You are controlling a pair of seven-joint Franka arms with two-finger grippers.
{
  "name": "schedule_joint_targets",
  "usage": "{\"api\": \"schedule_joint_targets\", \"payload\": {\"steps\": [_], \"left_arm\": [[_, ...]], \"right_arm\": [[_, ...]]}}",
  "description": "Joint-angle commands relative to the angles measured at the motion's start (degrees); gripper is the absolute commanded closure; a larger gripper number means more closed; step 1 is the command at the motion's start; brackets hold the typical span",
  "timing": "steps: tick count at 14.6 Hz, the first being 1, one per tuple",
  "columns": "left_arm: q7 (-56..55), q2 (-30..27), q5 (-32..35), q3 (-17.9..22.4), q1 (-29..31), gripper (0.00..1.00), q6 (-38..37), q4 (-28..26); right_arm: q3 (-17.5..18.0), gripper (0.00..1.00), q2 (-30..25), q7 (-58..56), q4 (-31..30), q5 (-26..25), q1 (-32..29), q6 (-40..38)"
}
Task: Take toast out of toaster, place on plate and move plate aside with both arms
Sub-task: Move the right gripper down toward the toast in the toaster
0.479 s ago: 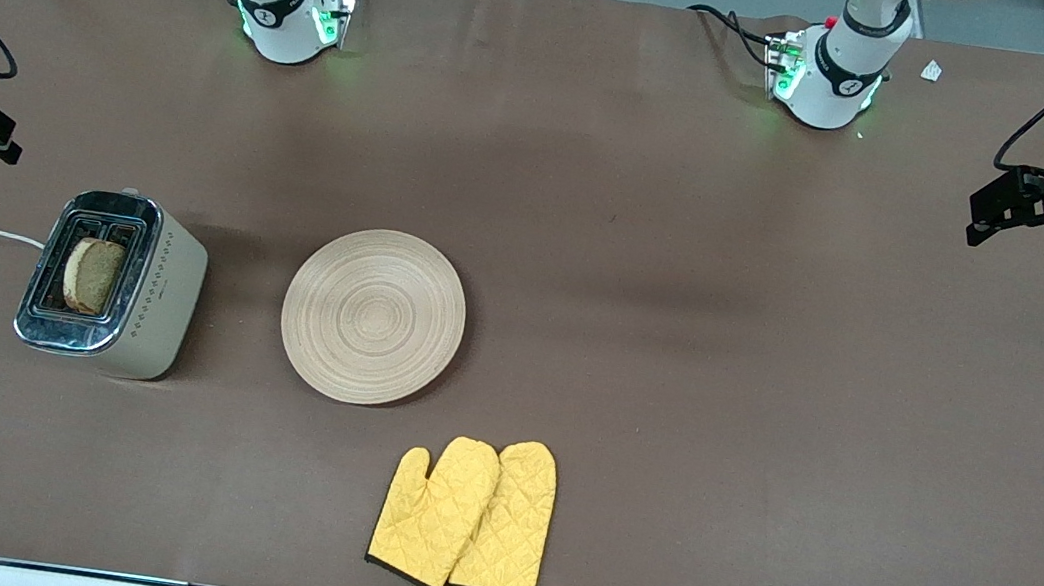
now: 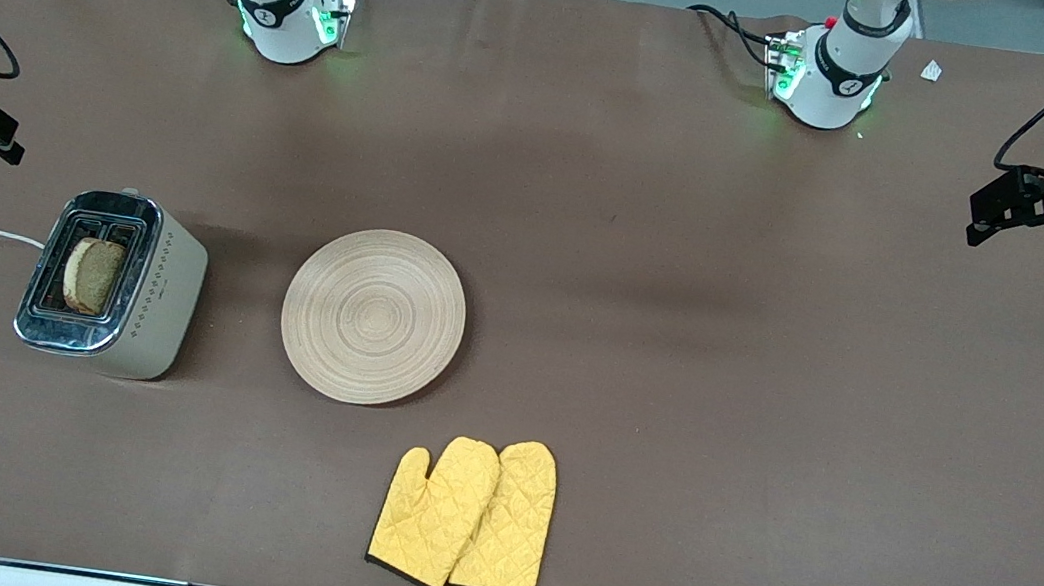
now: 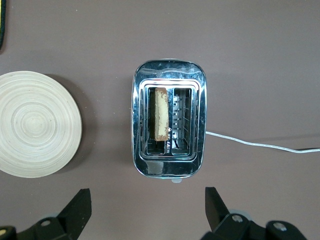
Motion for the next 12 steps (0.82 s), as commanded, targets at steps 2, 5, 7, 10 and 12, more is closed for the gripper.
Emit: {"api": "schedule_joint_targets", "payload": {"steps": [2, 5, 7, 10, 12], "left_arm": [[-0.09, 0.53, 0.7, -0.06, -0.05, 0.0, -1.0, 1.47], [0.08, 0.53, 0.7, -0.06, -0.05, 0.0, -1.0, 1.39], [0.61, 0.53, 0.7, -0.06, 0.03, 0.0, -1.0, 1.3], [0.79, 0.53, 0.7, -0.06, 0.03, 0.0, -1.0, 1.3], [0.88, 0.53, 0.7, -0.06, 0.03, 0.0, -1.0, 1.3]], "right_arm": [[0.01, 0.0, -0.88, -0.76, -6.09, 1.25, -0.9, 3.5], [-0.08, 0.0, 1.67, -0.76, -13.21, 1.25, -1.08, 10.8], [-0.17, 0.0, 4.38, -0.93, -15.07, 1.07, -0.99, 13.27], [-0.26, 0.0, 9.57, -0.93, -15.07, 0.28, -0.99, 17.22], [-0.26, 0.01, 11.51, -0.93, -14.9, 0.11, -1.43, 19.68]]}}
